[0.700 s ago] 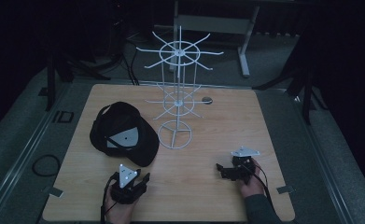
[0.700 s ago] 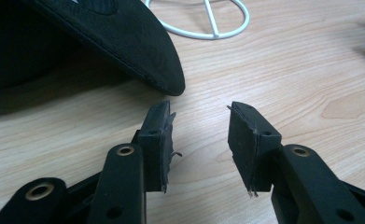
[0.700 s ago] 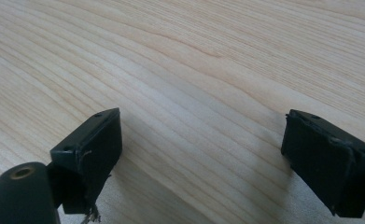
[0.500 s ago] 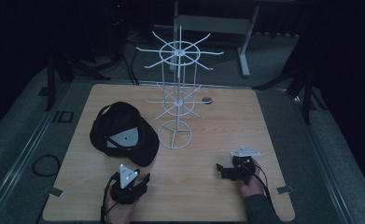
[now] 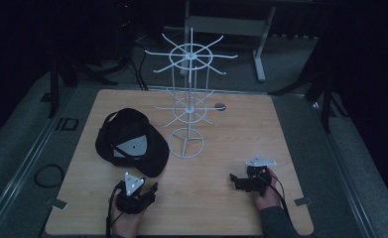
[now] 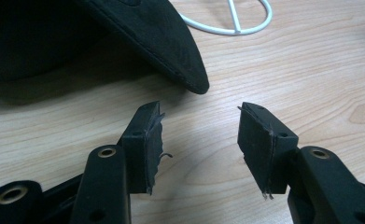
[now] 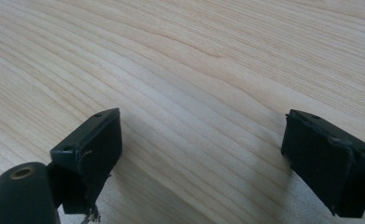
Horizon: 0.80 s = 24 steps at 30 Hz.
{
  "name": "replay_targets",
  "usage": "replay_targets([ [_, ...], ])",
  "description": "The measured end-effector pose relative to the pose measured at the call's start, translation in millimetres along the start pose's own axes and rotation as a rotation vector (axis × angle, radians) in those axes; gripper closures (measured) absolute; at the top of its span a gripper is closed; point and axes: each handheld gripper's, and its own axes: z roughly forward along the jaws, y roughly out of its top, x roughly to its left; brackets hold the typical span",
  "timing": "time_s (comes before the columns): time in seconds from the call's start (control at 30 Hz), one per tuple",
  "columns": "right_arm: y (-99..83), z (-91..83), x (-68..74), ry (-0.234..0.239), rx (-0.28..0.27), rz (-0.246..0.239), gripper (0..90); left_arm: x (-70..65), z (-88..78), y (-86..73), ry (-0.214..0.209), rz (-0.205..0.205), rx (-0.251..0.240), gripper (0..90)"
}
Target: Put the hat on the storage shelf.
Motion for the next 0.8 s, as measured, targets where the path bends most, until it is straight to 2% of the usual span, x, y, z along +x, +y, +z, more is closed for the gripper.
replay_targets([
  [0.37,0.0,0.0,0.0,0.000,0.000,0.000,12.2,2.7,7.3,2.7,0.006,0.000,0.019,48.9],
  [0.8,0.0,0.0,-0.1,0.000,0.000,-0.001,12.2,7.8,14.4,5.6,0.001,-0.039,0.039,48.9],
])
